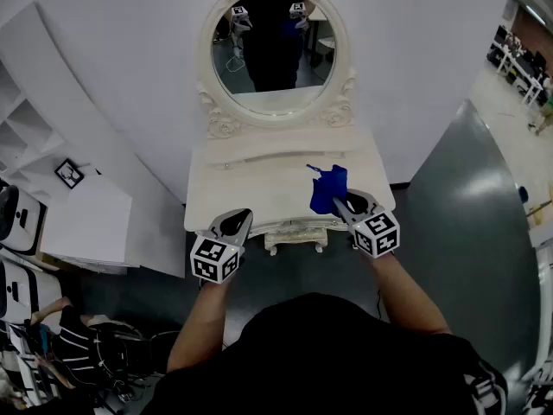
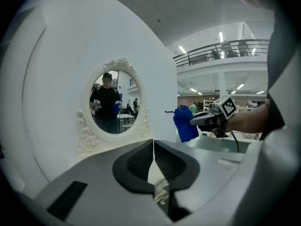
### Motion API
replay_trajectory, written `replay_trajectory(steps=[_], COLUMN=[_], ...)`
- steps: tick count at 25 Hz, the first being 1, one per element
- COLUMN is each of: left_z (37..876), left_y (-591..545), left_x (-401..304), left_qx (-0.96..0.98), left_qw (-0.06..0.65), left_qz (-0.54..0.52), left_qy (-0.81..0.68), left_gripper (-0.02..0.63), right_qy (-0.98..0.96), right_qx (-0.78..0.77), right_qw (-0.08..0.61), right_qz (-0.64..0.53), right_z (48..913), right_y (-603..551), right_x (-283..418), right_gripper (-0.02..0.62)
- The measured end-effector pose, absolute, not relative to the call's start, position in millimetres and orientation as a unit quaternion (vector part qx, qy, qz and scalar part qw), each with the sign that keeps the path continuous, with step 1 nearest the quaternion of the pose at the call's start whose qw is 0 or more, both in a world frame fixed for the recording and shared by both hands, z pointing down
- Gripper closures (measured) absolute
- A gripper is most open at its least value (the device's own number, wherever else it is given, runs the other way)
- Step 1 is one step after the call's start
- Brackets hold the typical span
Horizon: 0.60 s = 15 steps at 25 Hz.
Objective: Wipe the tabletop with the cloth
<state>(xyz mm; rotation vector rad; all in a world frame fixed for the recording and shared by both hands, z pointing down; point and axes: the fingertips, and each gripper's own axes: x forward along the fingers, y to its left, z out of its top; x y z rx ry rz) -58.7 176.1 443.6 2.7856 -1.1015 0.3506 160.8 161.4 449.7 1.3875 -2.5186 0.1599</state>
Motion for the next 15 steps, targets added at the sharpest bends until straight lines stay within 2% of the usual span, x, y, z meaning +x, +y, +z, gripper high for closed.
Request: replay_trajectory(steps=[15], left_z=[449], left_y=[160], left_x=[-133], left_qx=[0.935], left_qw=[0.063], left_qz=[0.111], left_qy=[-0.331], left_gripper=[0.594], right_qy=[-0.837], right_qx=[0.530], right_qw=[0.122], right_qz=[0.063], right_z=[439], right_y=[153], right_x=[101], right_gripper=[0.534])
